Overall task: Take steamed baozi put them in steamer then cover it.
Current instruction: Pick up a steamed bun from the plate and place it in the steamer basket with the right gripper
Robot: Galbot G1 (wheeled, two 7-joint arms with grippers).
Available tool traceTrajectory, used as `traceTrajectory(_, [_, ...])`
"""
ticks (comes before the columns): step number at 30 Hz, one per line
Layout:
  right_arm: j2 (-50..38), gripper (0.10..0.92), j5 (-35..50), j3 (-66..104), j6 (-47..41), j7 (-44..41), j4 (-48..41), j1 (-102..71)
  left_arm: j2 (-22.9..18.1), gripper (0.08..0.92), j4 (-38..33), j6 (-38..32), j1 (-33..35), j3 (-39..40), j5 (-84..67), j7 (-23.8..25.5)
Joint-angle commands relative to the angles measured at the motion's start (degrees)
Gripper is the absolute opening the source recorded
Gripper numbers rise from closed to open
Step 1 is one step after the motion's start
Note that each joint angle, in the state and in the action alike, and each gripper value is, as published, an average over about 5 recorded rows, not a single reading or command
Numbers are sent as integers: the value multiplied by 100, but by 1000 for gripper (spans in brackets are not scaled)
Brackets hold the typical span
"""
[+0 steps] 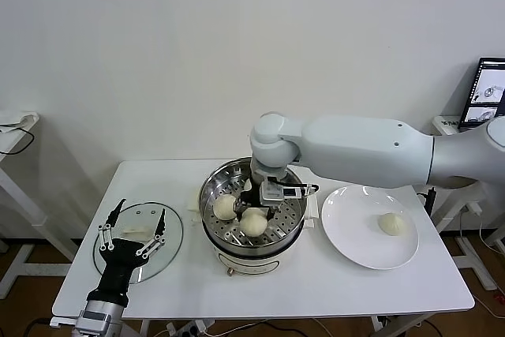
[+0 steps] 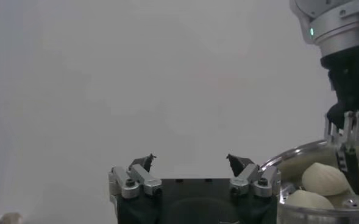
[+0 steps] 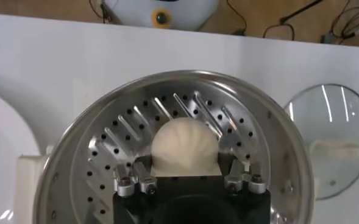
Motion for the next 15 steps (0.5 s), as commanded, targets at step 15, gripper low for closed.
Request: traceTrajectory(15, [-133,807,141,130,-293,56,-40,1,-12,823,89,-25,-3,0,9,12])
